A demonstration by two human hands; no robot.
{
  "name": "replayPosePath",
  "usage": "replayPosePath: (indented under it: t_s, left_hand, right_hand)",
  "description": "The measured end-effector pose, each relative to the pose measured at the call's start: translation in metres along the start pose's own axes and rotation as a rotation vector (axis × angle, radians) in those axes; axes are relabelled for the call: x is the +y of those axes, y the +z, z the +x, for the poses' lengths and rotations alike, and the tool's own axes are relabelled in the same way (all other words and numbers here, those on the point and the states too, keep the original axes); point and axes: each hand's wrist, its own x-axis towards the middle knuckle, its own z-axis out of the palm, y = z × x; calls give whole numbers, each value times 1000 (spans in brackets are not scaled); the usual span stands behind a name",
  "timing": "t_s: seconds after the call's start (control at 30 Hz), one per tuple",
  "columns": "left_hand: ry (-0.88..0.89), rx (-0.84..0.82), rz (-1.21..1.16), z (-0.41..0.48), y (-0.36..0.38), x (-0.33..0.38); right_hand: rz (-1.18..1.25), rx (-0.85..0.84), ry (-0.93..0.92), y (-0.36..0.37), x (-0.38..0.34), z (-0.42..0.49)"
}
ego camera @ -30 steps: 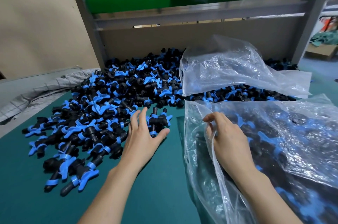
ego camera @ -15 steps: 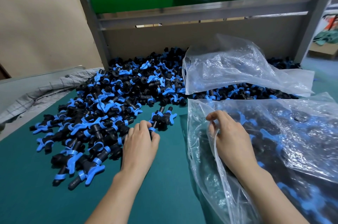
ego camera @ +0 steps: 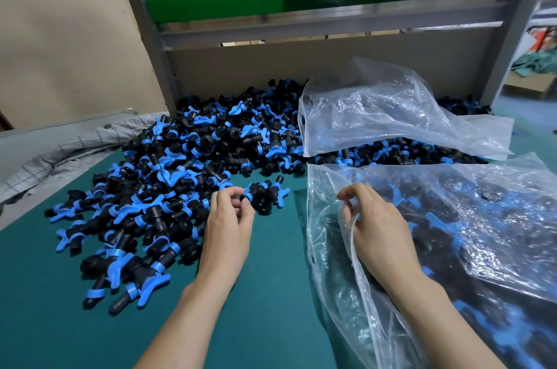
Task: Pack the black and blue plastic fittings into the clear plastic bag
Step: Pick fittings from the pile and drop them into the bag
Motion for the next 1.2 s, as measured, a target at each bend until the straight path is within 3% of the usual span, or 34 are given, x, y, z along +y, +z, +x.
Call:
replayPosePath:
  t_s: [0.37, 0.83, 1.1, 1.2]
  left_hand:
    - [162, 177, -77, 5, -10, 8]
    - [163, -69, -65, -4, -7, 16]
    - [145, -79, -92, 0, -7, 17]
    - [53, -123, -166, 2, -12, 15]
  right_hand:
    - [-2, 12, 6, 1, 1, 0]
    - [-10, 2, -7, 1, 0, -1]
    - [-15, -2, -13, -1, 0, 0]
    - [-20, -2, -13, -1, -1, 0]
